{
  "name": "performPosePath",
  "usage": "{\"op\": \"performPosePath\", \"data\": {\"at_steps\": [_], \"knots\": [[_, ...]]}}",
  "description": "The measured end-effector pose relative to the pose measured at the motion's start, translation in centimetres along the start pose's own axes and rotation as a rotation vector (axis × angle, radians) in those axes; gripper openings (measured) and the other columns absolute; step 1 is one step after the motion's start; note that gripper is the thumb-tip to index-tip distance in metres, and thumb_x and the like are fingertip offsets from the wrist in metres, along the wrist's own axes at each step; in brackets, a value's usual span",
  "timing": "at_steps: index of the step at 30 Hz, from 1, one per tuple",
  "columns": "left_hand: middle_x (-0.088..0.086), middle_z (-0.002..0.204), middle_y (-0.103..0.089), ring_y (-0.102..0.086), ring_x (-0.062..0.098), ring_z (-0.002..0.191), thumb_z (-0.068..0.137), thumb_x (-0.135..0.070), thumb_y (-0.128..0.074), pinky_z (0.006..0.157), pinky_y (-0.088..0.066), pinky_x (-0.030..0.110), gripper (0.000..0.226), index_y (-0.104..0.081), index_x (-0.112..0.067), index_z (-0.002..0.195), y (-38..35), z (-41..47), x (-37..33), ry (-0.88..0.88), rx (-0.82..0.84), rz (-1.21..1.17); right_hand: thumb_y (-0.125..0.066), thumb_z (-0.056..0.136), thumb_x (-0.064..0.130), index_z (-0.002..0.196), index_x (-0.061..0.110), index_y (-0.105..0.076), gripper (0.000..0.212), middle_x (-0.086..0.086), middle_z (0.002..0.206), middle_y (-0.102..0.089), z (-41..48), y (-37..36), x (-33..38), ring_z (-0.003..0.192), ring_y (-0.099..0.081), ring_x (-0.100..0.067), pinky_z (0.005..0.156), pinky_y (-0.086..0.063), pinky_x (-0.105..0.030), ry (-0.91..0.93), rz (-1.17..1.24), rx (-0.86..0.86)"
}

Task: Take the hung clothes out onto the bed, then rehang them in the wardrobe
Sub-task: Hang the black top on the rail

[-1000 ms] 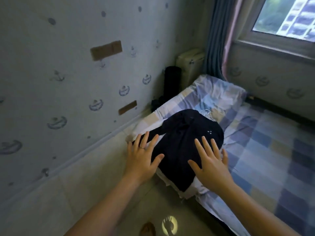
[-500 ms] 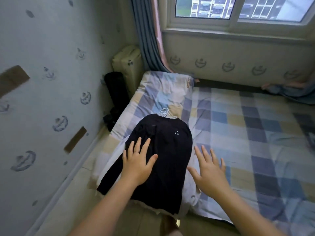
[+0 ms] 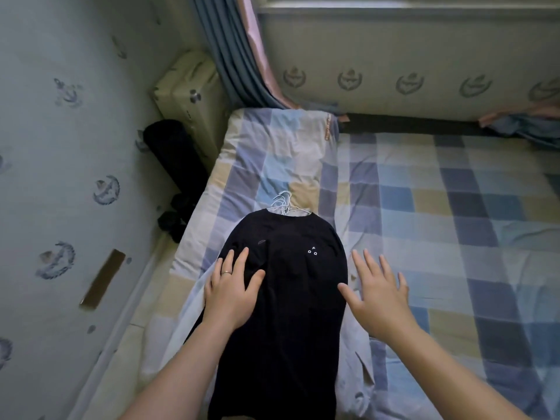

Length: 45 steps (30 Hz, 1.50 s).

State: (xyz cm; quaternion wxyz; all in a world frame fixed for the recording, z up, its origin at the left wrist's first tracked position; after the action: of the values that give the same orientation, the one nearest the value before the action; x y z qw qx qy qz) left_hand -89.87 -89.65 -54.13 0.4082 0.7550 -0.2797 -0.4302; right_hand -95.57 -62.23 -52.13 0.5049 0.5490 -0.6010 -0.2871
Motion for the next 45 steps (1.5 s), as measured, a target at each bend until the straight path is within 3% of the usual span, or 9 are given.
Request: {"op": "performPosePath", "data": {"at_steps": [7, 15, 22, 27, 30, 35, 41, 45], "knots": [[-0.004, 0.165, -0.012, -0.001, 0.018, 0.152, 0.098, -0.055, -0.039, 0.120, -0.007, 0.047, 0.063, -0.020, -0.037, 0.155, -4.9, 12.5, 2.6, 0.044, 0.105, 0.004, -0.030, 0.097, 0.059, 0.155, 0.033, 0.001, 0.070, 0.009, 0.164, 0.001, 10.7, -5.2, -0.2, 0.151, 0.006, -0.020, 0.120, -0.002, -0.050, -0.080, -0.035, 0.072], [-0.003, 0.165, -0.010, -0.003, 0.020, 0.151, 0.098, -0.053, -0.042, 0.120, -0.009, 0.046, 0.063, -0.021, -0.035, 0.155, -15.8, 28.7, 8.9, 0.015, 0.186, 0.094, -0.030, 0.098, 0.056, 0.155, 0.032, 0.000, 0.069, 0.009, 0.164, 0.000, 24.6, -18.1, -1.1, 0.150, 0.004, -0.018, 0.120, -0.005, -0.047, -0.119, -0.067, 0.140], [0.001, 0.166, -0.005, -0.002, 0.029, 0.151, 0.098, -0.053, -0.042, 0.120, -0.007, 0.050, 0.065, -0.019, -0.032, 0.155, -22.9, 40.5, 11.3, -0.029, 0.082, 0.163, -0.031, 0.099, 0.052, 0.156, 0.028, -0.007, 0.066, 0.005, 0.164, -0.004, 37.6, -27.0, -2.6, 0.151, 0.000, -0.018, 0.120, -0.010, -0.047, -0.124, -0.047, 0.082], [0.005, 0.159, -0.025, -0.023, 0.035, 0.142, 0.098, -0.050, -0.045, 0.115, -0.019, 0.050, 0.059, -0.030, -0.027, 0.150, -24.5, 46.3, 11.6, -0.062, 0.007, 0.183, -0.032, 0.099, 0.051, 0.156, 0.025, -0.010, 0.066, 0.003, 0.164, -0.008, 44.8, -30.4, -5.3, 0.150, -0.007, -0.021, 0.118, -0.015, -0.050, -0.211, -0.046, 0.026], [0.014, 0.145, -0.041, -0.033, 0.038, 0.131, 0.100, -0.039, -0.048, 0.107, -0.027, 0.049, 0.049, -0.040, -0.022, 0.145, -24.4, 48.1, 11.5, -0.054, -0.081, 0.123, -0.034, 0.099, 0.048, 0.155, 0.022, -0.012, 0.065, 0.000, 0.162, -0.015, 47.3, -31.1, -6.2, 0.147, -0.015, -0.024, 0.115, -0.020, -0.052, -0.275, -0.004, 0.024], [0.017, 0.128, -0.050, -0.040, 0.040, 0.121, 0.100, -0.030, -0.052, 0.102, -0.031, 0.047, 0.035, -0.054, -0.018, 0.133, -23.9, 48.6, 11.1, -0.096, -0.206, -0.008, -0.045, 0.096, 0.039, 0.149, 0.020, -0.027, 0.059, -0.013, 0.144, -0.038, 49.2, -29.2, -6.1, 0.134, -0.036, -0.034, 0.108, -0.028, -0.046, -0.297, 0.035, -0.002], [0.009, 0.098, -0.048, -0.053, 0.039, 0.099, 0.099, -0.027, -0.056, 0.096, -0.043, 0.051, 0.020, -0.065, -0.012, 0.109, -20.7, 47.0, 9.2, -0.260, -0.196, -0.183, -0.046, 0.099, 0.030, 0.119, 0.021, -0.061, 0.027, -0.010, 0.112, -0.055, 46.9, -22.8, -6.6, 0.114, -0.052, -0.033, 0.094, -0.038, -0.044, -0.218, 0.094, -0.128], [0.005, 0.094, -0.046, -0.055, 0.034, 0.089, 0.097, -0.022, -0.060, 0.087, -0.044, 0.041, 0.012, -0.065, -0.011, 0.100, -16.7, 43.2, 7.2, -0.314, -0.173, -0.231, -0.053, 0.097, 0.026, 0.101, 0.017, -0.069, 0.019, -0.005, 0.086, -0.048, 41.6, -17.5, -6.6, 0.094, -0.056, -0.032, 0.087, -0.044, -0.044, -0.143, 0.209, -0.182]]}}
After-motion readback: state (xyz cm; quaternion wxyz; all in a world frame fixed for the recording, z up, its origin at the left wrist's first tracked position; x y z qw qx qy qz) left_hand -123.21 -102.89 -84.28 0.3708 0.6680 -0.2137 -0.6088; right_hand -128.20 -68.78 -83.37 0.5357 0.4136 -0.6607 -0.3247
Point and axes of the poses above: each hand's wrist, its own z-axis towards the middle knuckle, its own y-axis out of the back of the hand, x = y × z, the point moved 3 cm from there along z, towards the middle knuckle
